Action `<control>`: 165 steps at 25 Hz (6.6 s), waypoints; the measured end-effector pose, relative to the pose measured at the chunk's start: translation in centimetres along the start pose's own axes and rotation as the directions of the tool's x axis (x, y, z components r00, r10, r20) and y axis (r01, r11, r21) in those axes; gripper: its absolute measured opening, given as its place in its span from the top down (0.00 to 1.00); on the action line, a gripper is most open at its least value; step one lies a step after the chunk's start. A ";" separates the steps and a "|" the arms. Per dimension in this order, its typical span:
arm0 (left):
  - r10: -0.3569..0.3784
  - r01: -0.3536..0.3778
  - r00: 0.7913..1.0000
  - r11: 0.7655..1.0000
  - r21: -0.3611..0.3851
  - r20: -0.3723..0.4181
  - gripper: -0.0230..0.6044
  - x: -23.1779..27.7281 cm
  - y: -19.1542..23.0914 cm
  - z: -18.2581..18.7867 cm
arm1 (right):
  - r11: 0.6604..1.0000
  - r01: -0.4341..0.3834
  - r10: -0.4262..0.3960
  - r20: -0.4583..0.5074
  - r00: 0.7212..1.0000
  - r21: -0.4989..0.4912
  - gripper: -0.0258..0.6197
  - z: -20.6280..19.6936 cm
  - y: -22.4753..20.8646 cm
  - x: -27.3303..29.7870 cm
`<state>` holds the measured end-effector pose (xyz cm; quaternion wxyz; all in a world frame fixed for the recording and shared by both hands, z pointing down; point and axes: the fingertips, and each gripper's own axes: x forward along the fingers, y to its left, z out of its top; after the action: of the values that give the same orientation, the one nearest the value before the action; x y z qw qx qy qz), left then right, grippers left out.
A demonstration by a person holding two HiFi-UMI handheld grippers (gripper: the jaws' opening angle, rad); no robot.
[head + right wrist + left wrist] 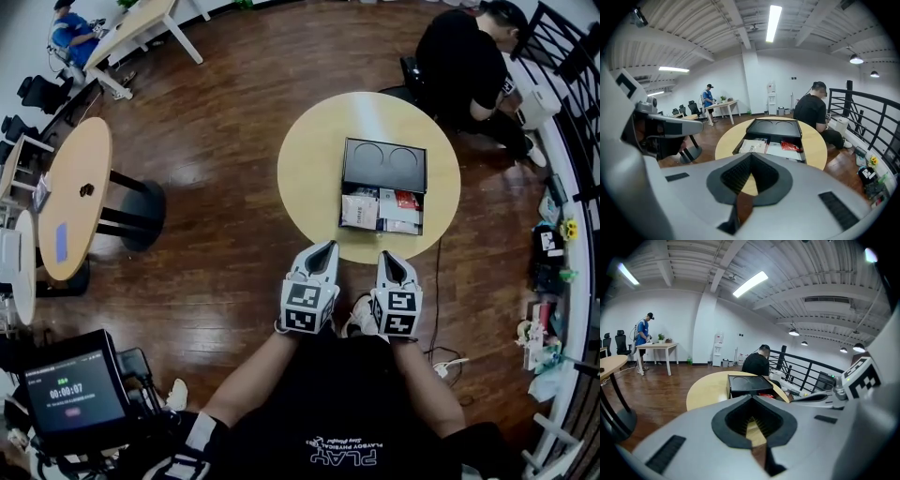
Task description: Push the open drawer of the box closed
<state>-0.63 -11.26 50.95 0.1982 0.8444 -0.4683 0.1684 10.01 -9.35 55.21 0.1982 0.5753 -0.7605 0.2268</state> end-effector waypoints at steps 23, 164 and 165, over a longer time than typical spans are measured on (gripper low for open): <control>0.013 -0.018 0.994 0.998 -0.053 -0.105 0.97 2.4 5.1 -5.0 | 0.998 0.061 -0.059 -0.123 0.991 0.007 0.95 -4.7 -0.4 6.4; 0.066 -0.085 0.987 0.988 -0.127 -0.147 0.97 2.8 7.9 -6.7 | 0.982 0.187 -0.183 -0.174 0.968 0.005 0.84 0.1 -7.3 20.7; 0.065 -0.084 0.987 0.988 -0.127 -0.146 0.97 2.8 7.8 -6.7 | 0.982 0.187 -0.183 -0.173 0.968 0.005 0.84 0.2 -7.3 20.8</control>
<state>-6.61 -13.76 59.49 0.2804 0.7971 -0.4945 0.2037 11.68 -27.48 67.61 0.2773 0.6241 -0.6810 0.2643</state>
